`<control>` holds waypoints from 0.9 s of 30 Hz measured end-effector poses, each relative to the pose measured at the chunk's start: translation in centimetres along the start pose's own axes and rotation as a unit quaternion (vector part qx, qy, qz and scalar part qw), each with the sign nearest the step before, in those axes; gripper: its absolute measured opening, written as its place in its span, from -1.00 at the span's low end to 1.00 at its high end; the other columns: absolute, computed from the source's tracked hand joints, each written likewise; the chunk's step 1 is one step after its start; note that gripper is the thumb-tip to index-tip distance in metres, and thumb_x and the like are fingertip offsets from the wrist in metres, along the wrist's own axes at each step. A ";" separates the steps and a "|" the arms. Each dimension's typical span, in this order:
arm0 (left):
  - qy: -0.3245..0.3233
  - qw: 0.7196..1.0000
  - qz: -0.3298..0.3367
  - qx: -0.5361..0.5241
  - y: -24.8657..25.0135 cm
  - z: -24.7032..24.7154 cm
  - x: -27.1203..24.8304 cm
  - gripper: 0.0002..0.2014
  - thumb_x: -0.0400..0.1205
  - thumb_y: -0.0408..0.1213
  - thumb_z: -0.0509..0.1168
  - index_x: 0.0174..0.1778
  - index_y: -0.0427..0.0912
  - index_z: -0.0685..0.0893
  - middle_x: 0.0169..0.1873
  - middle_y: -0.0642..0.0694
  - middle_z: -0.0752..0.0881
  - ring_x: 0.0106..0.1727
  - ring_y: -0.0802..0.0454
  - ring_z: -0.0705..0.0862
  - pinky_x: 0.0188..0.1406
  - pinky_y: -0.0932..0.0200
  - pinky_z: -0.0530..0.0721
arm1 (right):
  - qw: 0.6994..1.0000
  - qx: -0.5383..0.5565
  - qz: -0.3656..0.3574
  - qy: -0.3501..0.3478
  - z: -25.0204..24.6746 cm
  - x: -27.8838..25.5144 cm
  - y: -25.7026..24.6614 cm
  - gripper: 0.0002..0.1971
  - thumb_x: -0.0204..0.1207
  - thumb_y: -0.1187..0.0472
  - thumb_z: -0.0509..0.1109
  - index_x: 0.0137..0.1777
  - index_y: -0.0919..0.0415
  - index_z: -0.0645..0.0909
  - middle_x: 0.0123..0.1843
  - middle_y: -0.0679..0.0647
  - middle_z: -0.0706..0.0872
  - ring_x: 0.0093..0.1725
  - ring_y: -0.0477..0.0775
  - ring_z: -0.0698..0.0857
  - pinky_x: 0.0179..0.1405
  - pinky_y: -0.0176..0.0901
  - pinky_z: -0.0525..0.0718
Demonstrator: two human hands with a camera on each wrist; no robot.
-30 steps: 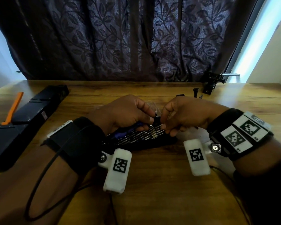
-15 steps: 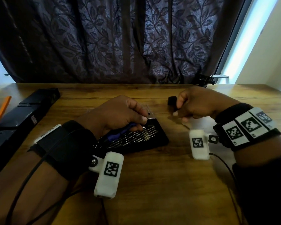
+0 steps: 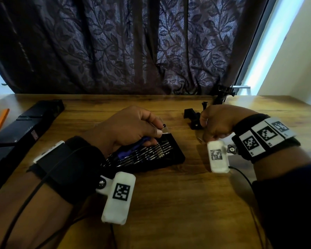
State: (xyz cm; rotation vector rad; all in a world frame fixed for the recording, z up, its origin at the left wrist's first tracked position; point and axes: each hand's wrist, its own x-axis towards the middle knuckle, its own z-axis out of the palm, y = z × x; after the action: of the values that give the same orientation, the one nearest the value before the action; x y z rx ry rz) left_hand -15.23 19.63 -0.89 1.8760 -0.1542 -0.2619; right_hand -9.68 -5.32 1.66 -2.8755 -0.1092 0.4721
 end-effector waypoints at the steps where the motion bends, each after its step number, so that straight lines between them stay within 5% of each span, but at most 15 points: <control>1: -0.001 1.000 0.000 0.000 0.0 0.0 0.0 -0.89 0.63 -0.53 0.47 0.04 -0.33 0.78 -0.09 -0.27 0.88 -0.18 -0.06 0.86 -0.26 0.23 0.81 | 1.000 -0.009 0.000 0.002 0.0 0.1 -0.1 -0.64 0.38 0.28 0.70 0.10 0.13 0.66 -0.48 -0.03 0.73 -0.56 -0.12 0.63 -0.63 -0.36 0.54; 10: -0.004 1.000 0.003 -0.012 0.2 0.0 0.0 -0.89 0.62 -0.55 0.46 0.03 -0.35 0.77 -0.13 -0.26 0.88 -0.20 -0.07 0.85 -0.31 0.25 0.81 | 0.998 -0.055 -0.015 -0.010 0.2 0.5 -0.3 -0.60 0.43 0.16 0.69 0.20 0.20 0.65 -0.32 0.03 0.70 -0.46 -0.07 0.63 -0.51 -0.30 0.58; 16: -0.005 1.000 0.004 -0.016 0.3 0.1 -0.1 -0.89 0.63 -0.56 0.46 0.04 -0.37 0.76 -0.20 -0.15 0.88 -0.24 -0.04 0.84 -0.33 0.27 0.80 | 0.996 -0.089 -0.024 -0.018 0.2 0.5 -0.7 -0.57 0.42 0.14 0.69 0.21 0.18 0.62 -0.36 0.00 0.63 -0.49 -0.09 0.57 -0.63 -0.35 0.50; 21: -0.005 1.000 0.006 -0.004 0.2 0.0 -0.1 -0.88 0.62 -0.55 0.47 0.04 -0.34 0.76 -0.16 -0.21 0.88 -0.20 -0.06 0.85 -0.29 0.23 0.80 | 0.990 -0.131 -0.042 -0.036 0.2 0.1 -1.2 -0.47 0.46 0.16 0.65 0.39 0.11 0.56 -0.10 -0.01 0.63 -0.30 -0.09 0.59 -0.45 -0.31 0.49; 24: -0.005 1.000 0.005 -0.001 0.1 0.0 0.0 -0.88 0.62 -0.55 0.47 0.04 -0.33 0.76 -0.19 -0.16 0.89 -0.22 -0.05 0.85 -0.30 0.24 0.81 | 0.988 -0.139 -0.054 -0.046 0.3 0.0 -1.4 -0.54 0.50 0.18 0.61 0.36 0.05 0.56 -0.12 -0.03 0.64 -0.33 -0.11 0.60 -0.52 -0.36 0.48; 27: -0.003 1.000 0.005 0.002 0.1 0.0 0.0 -0.87 0.62 -0.55 0.47 0.05 -0.32 0.76 -0.12 -0.31 0.87 -0.22 -0.06 0.85 -0.31 0.24 0.80 | 0.991 -0.110 -0.071 -0.038 0.4 0.3 -0.9 -0.61 0.48 0.19 0.61 0.23 0.02 0.56 -0.17 0.01 0.66 -0.33 -0.07 0.61 -0.47 -0.29 0.50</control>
State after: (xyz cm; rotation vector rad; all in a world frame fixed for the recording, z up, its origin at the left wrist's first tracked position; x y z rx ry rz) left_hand -15.23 19.61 -0.82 1.8787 -0.1697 -0.2608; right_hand -9.60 -4.33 1.42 -3.0342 -0.4012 0.5752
